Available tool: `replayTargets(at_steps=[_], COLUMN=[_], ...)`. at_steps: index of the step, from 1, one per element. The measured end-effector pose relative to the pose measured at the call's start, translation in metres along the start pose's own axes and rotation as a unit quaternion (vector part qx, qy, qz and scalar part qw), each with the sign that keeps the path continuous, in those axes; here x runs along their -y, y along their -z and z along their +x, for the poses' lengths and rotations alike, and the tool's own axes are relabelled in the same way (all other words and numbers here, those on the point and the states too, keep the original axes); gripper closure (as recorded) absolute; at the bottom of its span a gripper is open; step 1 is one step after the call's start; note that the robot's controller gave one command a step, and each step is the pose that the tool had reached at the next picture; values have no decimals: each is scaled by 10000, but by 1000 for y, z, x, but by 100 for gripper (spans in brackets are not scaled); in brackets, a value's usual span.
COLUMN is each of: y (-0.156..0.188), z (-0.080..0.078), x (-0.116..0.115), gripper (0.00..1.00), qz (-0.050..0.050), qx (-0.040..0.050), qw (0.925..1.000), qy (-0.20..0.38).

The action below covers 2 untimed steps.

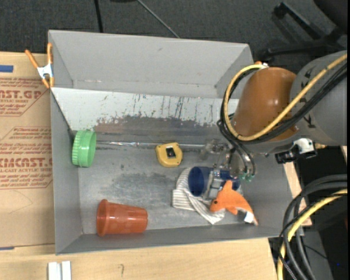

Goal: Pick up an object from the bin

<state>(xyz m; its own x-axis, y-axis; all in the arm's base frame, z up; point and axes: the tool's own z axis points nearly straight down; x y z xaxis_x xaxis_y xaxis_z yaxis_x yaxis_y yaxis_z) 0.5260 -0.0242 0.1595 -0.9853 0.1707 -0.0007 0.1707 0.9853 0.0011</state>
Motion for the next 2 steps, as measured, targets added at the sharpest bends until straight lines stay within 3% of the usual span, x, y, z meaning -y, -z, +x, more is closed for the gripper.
replayTargets(at_steps=[1, 2], y=[-12, -46], z=[-15, -28], x=[12, 21], gripper=[0, 0], qz=[10, 5], qx=[6, 8], qw=[9998, 9942], qy=[-217, 1074])
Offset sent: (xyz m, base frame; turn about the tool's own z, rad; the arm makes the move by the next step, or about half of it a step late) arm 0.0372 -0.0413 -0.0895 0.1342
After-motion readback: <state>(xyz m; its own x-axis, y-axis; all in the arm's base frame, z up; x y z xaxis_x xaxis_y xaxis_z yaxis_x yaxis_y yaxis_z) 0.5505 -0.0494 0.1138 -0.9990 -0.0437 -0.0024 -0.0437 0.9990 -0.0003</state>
